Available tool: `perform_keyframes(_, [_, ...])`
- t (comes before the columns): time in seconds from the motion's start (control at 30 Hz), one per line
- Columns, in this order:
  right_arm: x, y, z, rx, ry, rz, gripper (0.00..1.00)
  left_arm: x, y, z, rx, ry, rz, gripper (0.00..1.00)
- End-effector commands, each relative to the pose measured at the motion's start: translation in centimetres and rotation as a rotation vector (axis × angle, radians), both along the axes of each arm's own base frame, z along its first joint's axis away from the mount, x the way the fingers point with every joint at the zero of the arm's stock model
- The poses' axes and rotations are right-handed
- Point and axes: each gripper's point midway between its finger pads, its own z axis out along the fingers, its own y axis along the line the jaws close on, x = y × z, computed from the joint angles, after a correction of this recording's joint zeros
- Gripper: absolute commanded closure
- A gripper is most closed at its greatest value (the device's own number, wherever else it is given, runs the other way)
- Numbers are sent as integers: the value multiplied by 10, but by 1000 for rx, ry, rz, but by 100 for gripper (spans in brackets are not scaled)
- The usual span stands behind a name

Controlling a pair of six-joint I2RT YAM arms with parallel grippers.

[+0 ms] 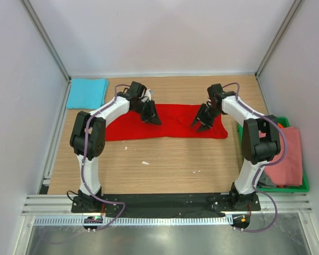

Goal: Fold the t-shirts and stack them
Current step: Fold the tshirt

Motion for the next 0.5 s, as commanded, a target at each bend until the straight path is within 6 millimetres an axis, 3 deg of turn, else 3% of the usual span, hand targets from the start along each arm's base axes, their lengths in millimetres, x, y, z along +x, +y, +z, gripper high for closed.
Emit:
perform_keyframes(0.0, [20, -2, 34, -4, -137, 1, 52, 35, -22, 27, -131, -113, 44, 84])
perform_keyframes(0.07, [35, -14, 56, -18, -249, -47, 36, 44, -29, 28, -168, -120, 101, 84])
perform_keyframes(0.23, [80, -29, 70, 4, -492, -140, 35, 76, -67, 40, -280, -249, 165, 84])
perform_keyframes(0.33, [103, -32, 69, 77, -610, -183, 49, 80, -99, 34, -331, -258, 148, 84])
perform_keyframes(0.4, [114, -37, 66, 128, -667, -225, 70, 79, -120, 34, -382, -267, 132, 85])
perform_keyframes(0.47, [125, -40, 60, 182, -700, -247, 82, 79, -131, 19, -397, -221, 147, 87])
